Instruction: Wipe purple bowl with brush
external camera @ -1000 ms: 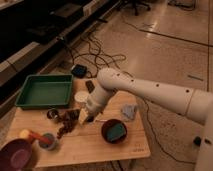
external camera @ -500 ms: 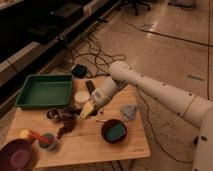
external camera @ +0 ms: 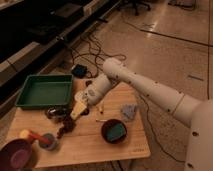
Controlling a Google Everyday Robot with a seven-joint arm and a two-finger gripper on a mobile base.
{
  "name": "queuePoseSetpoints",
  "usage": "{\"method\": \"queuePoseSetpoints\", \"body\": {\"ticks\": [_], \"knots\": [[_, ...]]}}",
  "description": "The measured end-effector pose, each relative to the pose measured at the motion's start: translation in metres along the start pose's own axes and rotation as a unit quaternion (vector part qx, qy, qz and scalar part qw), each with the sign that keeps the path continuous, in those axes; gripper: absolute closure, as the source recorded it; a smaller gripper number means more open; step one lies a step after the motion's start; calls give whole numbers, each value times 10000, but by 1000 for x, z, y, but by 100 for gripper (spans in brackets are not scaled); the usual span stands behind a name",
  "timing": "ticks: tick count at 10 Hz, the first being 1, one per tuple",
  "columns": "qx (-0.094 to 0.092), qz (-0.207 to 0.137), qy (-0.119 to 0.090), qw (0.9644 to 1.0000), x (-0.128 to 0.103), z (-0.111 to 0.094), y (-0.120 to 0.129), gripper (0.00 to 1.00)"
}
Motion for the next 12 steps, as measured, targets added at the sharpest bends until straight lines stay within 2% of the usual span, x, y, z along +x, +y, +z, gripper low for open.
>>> {"method": "queuePoseSetpoints", "body": {"ticks": [1,3,4,5,6,12], "knots": [[232,-197,-90,9995,5,11,-12,100],[787,-508,-262,9953,10,32,-29,100],[1273,-642,-318,9893,10,42,-28,100],[1541,-720,-340,9848,9,46,-27,100],[1648,-743,-339,9829,8,47,-26,100],[1657,-745,-331,9828,8,46,-25,100]]}}
